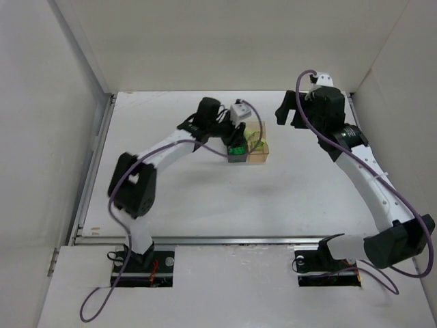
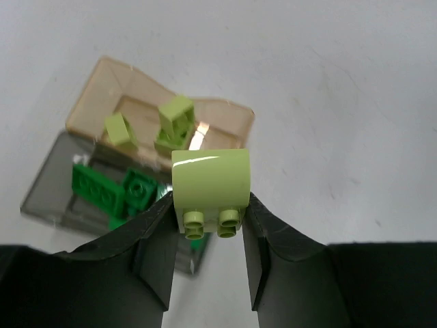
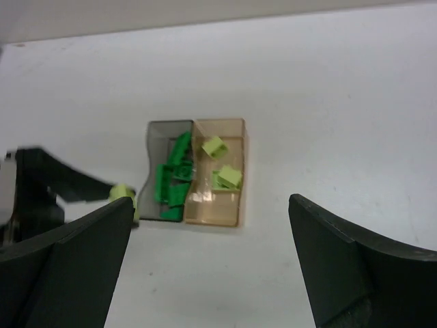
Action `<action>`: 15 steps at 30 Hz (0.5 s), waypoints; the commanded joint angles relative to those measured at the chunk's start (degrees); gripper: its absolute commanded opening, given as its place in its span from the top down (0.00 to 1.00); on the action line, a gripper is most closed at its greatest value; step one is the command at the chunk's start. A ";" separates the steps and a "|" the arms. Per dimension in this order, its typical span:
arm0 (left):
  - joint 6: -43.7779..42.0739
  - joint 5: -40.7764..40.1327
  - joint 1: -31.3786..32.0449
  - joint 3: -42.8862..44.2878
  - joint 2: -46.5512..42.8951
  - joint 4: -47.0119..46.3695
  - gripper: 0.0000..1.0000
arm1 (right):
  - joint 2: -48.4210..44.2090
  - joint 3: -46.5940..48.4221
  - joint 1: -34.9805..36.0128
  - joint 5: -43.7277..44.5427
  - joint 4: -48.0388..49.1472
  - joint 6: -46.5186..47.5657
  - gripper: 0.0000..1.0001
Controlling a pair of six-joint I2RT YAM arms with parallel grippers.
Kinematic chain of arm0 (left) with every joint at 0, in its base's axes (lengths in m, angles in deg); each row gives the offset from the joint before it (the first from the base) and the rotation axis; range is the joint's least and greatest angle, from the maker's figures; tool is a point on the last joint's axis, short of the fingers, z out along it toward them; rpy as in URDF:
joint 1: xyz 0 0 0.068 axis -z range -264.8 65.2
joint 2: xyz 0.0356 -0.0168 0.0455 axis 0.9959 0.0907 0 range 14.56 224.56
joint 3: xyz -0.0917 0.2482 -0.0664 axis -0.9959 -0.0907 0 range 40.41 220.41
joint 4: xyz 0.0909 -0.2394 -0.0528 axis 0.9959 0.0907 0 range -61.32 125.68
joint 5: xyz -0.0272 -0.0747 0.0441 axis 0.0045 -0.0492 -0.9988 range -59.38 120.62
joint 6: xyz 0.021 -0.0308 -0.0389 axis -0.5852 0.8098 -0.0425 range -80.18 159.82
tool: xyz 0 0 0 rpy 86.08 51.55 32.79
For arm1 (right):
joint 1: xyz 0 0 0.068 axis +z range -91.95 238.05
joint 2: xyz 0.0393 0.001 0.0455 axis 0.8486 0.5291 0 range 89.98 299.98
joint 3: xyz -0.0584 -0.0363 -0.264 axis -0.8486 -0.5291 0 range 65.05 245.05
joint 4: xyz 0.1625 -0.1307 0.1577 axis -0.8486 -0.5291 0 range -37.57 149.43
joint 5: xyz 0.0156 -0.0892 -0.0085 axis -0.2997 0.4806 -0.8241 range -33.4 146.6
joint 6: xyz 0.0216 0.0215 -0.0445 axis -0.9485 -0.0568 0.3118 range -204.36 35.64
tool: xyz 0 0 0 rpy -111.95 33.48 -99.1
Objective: Sort the legos into containers by color
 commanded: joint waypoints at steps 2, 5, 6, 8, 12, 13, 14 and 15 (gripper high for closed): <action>2.58 -2.64 1.82 21.19 16.29 0.00 1.00 | -3.99 -8.08 -0.70 7.20 -5.87 -3.31 0.00; 5.47 -5.01 2.44 30.09 23.87 -0.42 1.00 | -9.27 -11.34 -1.32 7.21 -5.88 -4.01 0.00; 5.48 -5.54 2.44 30.63 24.75 -2.00 0.95 | -10.15 -11.34 -1.32 7.82 -6.40 -4.01 0.00; 5.48 -6.24 2.44 29.41 26.07 -3.24 0.86 | -12.00 -12.13 -1.84 8.44 -7.89 -4.01 0.00; 4.95 -5.56 2.44 26.07 25.55 -5.88 0.73 | -13.32 -12.13 -1.84 9.06 -9.13 -2.43 0.00; 5.73 -5.55 2.44 25.10 24.85 -7.28 0.70 | -13.32 -12.13 -1.84 9.58 -9.13 -1.73 0.00; 5.74 -5.55 2.96 24.40 24.85 -7.29 0.62 | -13.32 -12.13 -1.84 9.59 -9.13 -1.72 0.00; 5.74 -4.94 2.97 24.39 24.85 -7.29 0.34 | -13.32 -11.52 -1.84 9.59 -9.13 -1.11 0.00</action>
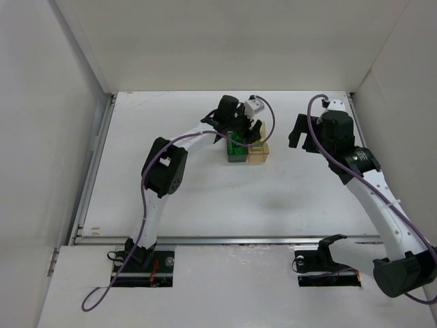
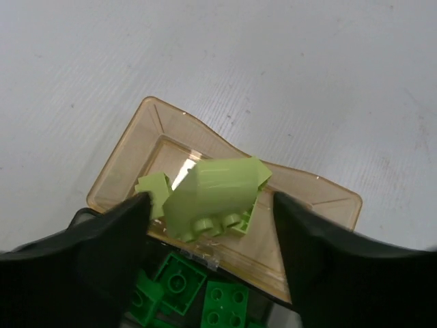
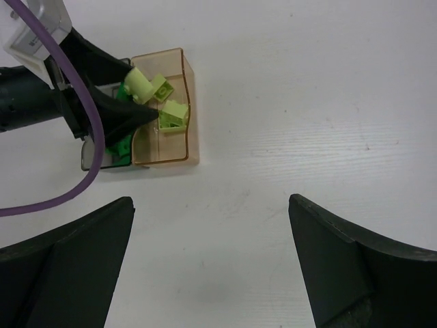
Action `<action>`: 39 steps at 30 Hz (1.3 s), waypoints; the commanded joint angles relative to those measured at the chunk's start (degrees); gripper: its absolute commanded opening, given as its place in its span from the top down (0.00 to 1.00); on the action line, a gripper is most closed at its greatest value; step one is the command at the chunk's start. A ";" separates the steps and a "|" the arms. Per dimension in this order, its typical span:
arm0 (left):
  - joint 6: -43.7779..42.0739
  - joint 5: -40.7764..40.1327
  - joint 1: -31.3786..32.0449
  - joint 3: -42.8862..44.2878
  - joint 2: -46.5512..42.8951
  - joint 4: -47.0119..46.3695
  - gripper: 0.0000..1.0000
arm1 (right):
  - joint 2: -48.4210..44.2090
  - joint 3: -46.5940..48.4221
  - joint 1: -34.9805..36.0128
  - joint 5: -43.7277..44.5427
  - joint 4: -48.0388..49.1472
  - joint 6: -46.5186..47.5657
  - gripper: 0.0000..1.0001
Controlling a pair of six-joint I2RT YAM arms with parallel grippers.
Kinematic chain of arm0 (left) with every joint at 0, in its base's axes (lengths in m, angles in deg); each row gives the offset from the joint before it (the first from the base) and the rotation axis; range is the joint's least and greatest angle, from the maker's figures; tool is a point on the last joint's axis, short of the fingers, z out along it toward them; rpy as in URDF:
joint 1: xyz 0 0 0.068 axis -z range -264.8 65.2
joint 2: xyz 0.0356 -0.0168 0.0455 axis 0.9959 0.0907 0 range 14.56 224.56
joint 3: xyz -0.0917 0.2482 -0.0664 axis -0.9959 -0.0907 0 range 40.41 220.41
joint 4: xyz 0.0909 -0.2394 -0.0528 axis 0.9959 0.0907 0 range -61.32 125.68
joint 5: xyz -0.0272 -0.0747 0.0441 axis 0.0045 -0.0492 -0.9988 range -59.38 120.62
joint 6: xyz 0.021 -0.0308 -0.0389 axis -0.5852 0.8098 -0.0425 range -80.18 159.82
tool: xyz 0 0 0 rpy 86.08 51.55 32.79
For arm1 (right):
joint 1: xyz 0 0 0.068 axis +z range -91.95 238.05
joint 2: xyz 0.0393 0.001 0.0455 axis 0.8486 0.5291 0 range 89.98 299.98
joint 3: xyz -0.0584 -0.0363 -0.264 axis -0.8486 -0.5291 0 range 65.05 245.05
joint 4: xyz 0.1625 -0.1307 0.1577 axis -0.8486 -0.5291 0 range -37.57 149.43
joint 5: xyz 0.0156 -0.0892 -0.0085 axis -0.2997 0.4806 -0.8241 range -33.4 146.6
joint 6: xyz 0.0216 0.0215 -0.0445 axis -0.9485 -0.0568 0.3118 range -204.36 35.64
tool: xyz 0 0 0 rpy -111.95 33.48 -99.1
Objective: Sort the legos into containers by color
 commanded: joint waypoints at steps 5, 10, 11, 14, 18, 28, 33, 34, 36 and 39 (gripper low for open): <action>1.39 -0.48 1.64 -1.88 -7.14 -2.36 0.00 | 1.98 3.83 -0.97 0.47 -0.24 2.72 0.00; 6.03 -9.24 0.50 -6.71 -19.23 -0.69 0.00 | 3.22 3.58 -4.39 3.36 4.84 0.54 0.00; 7.09 -17.62 -0.98 -8.02 -21.63 -1.48 0.00 | 3.22 2.96 -5.18 4.15 6.69 -0.08 0.00; 6.15 -51.09 -2.13 -14.35 -29.28 -6.48 0.00 | 5.49 -0.20 -8.87 4.69 16.59 -1.31 0.00; -2.73 -74.15 -6.33 -19.90 -30.70 -12.56 0.00 | 15.24 2.50 -13.80 3.12 22.00 -4.56 0.00; 21.62 -67.37 -36.13 -28.15 -35.87 10.66 0.00 | 36.71 24.67 -16.62 14.62 14.69 -4.83 0.00; 15.72 -65.96 -37.21 -32.73 -38.88 5.63 0.00 | 33.72 22.91 -17.32 13.57 17.69 -4.83 0.00; 15.72 -65.18 -37.21 -33.26 -38.88 5.63 0.00 | 33.20 22.21 -17.32 13.56 17.69 -4.83 0.00; 15.72 -64.56 -37.21 -33.26 -38.35 5.63 0.00 | 32.49 22.21 -17.32 13.56 16.91 -4.83 0.00; 15.72 -64.55 -37.21 -33.26 -37.12 5.63 0.00 | 31.17 22.21 -17.32 15.05 16.38 -4.31 0.00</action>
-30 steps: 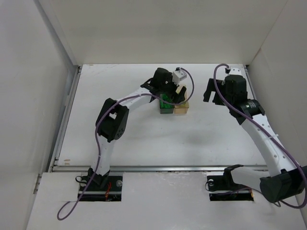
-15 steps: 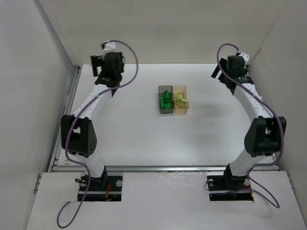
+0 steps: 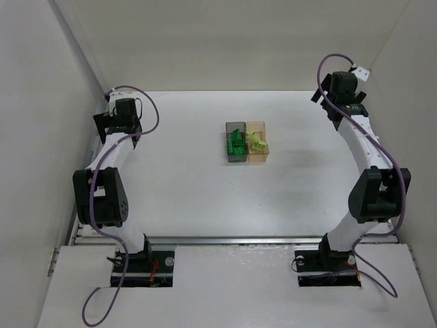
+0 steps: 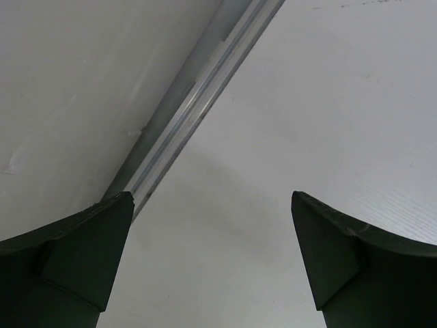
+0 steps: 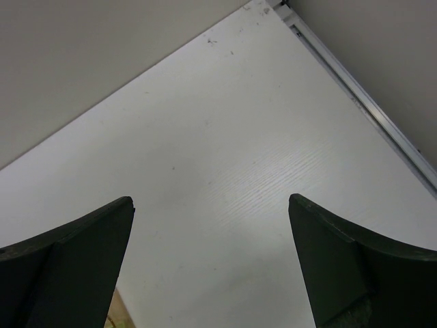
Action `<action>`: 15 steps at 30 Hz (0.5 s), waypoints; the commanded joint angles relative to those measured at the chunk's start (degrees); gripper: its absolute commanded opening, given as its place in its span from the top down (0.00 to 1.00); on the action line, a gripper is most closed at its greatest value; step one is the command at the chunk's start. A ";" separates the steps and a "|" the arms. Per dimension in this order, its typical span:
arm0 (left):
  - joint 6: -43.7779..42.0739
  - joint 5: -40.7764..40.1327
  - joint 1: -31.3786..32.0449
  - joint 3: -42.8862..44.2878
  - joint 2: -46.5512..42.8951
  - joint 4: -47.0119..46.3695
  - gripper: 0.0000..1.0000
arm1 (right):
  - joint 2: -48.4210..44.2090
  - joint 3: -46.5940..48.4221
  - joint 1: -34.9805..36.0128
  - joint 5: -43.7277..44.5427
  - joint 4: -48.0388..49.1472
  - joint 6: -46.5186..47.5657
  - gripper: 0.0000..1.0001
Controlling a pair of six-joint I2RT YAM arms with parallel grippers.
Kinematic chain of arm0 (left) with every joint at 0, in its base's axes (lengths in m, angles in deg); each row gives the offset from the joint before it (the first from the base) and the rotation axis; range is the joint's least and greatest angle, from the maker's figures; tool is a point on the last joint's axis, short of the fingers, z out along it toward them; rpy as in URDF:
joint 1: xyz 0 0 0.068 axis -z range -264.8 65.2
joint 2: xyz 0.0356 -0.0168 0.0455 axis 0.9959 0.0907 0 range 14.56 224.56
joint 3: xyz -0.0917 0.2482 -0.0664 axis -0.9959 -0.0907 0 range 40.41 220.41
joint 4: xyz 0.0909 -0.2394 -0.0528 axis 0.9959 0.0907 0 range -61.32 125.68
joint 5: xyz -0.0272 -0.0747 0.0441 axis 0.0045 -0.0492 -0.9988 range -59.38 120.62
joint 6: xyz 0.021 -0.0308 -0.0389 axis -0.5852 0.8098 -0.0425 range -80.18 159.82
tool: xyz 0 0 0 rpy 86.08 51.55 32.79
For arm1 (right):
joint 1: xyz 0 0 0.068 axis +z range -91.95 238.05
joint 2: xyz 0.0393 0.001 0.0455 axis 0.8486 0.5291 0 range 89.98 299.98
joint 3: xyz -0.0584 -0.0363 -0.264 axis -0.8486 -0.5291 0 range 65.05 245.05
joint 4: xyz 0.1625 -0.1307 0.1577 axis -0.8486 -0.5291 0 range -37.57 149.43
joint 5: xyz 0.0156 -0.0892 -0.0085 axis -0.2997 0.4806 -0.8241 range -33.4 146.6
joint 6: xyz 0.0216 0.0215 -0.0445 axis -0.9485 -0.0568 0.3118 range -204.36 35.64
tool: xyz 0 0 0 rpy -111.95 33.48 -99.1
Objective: Sort the legos into containers by color
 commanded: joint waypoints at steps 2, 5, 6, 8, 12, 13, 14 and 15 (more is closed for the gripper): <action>-0.41 0.49 -0.94 0.33 -1.67 -2.54 0.00 | -3.48 1.49 0.01 2.94 1.91 -0.18 0.00; -0.41 2.07 -0.95 2.17 -0.26 -2.02 0.00 | -4.62 1.49 0.01 2.95 1.38 -0.18 0.00; -0.41 2.60 -0.95 2.70 0.52 -1.49 0.00 | -5.23 1.49 0.01 2.34 1.38 0.52 0.00; -0.41 4.27 -0.95 3.66 1.24 -1.49 0.00 | -5.23 1.49 0.01 0.77 1.38 1.05 0.00; -0.41 5.41 -0.34 5.08 2.29 -0.96 0.00 | -5.23 1.49 0.01 -2.14 1.38 3.51 0.00; -0.41 5.41 -0.33 5.60 2.29 -0.96 0.00 | -5.23 1.49 0.01 -2.15 1.38 4.04 0.00; -0.41 5.94 0.27 5.61 2.29 -0.96 0.00 | -5.23 1.49 0.01 -3.28 1.38 5.26 0.00; -0.41 5.94 0.98 5.61 2.29 -0.44 0.00 | -5.76 0.35 0.01 -6.42 2.51 6.58 0.00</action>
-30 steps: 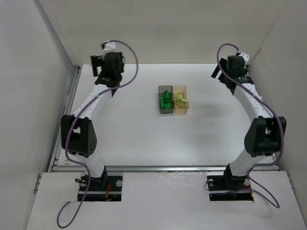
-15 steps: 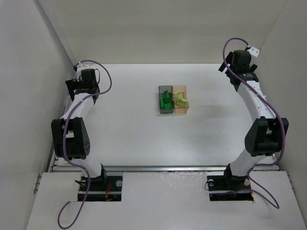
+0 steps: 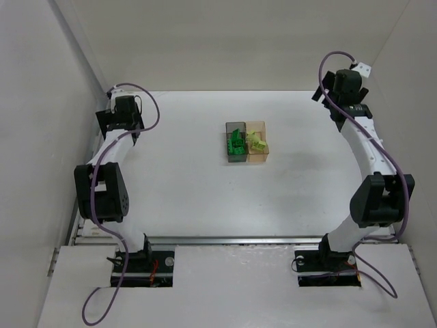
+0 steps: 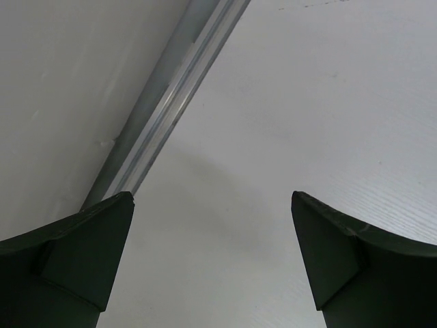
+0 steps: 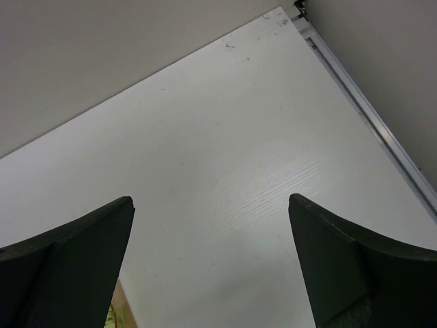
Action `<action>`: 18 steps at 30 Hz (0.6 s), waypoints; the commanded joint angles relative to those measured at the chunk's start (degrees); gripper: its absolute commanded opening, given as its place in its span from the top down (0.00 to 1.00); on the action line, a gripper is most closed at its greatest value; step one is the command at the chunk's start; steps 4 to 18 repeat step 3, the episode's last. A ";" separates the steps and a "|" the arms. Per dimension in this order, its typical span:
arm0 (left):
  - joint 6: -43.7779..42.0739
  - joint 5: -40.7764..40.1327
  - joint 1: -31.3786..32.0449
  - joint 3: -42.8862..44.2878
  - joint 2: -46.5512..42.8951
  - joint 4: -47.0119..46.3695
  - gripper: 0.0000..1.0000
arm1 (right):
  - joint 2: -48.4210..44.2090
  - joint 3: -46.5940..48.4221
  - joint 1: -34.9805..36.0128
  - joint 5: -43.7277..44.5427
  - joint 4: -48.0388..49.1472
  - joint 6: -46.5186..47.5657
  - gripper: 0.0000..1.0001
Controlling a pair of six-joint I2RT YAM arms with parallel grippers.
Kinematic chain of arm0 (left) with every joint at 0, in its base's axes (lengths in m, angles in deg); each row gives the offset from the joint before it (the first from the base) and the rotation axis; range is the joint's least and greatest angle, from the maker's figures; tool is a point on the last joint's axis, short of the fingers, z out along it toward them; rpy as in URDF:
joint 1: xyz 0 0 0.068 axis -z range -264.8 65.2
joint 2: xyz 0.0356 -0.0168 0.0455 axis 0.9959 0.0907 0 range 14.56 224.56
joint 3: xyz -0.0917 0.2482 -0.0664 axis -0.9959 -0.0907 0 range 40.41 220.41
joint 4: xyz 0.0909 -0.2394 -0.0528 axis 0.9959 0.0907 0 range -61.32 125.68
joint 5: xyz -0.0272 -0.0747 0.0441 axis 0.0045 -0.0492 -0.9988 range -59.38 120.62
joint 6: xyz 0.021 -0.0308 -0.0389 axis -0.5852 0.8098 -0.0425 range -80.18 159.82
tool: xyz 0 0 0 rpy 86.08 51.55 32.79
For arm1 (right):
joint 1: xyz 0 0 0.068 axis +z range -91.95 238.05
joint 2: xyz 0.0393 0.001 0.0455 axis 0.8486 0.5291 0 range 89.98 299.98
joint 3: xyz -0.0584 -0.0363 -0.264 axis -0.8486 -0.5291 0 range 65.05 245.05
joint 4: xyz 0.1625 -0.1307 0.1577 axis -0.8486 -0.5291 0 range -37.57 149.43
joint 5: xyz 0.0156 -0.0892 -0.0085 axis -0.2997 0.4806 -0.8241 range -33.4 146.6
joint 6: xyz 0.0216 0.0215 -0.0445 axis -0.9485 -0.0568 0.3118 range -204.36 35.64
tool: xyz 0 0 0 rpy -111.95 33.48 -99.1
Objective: Sort the legos into containers by color
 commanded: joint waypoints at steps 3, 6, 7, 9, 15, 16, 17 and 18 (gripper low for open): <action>-0.20 1.07 2.51 2.83 -0.51 0.64 0.00 | -5.35 -2.17 0.01 -7.16 7.47 5.03 0.00; -0.20 1.07 2.51 2.83 -0.51 0.64 0.00 | -5.35 -2.17 0.01 -7.16 7.47 5.03 0.00; -0.20 1.07 2.51 2.83 -0.51 0.64 0.00 | -5.35 -2.17 0.01 -7.16 7.47 5.03 0.00; -0.20 1.07 2.51 2.83 -0.51 0.64 0.00 | -5.35 -2.17 0.01 -7.16 7.47 5.03 0.00; -0.20 1.07 2.51 2.83 -0.51 0.64 0.00 | -5.35 -2.17 0.01 -7.16 7.47 5.03 0.00; -0.20 1.07 2.51 2.83 -0.51 0.64 0.00 | -5.35 -2.17 0.01 -7.16 7.47 5.03 0.00; -0.20 1.07 2.51 2.83 -0.51 0.64 0.00 | -5.35 -2.17 0.01 -7.16 7.47 5.03 0.00; -0.20 1.07 2.51 2.83 -0.51 0.64 0.00 | -5.35 -2.17 0.01 -7.16 7.47 5.03 0.00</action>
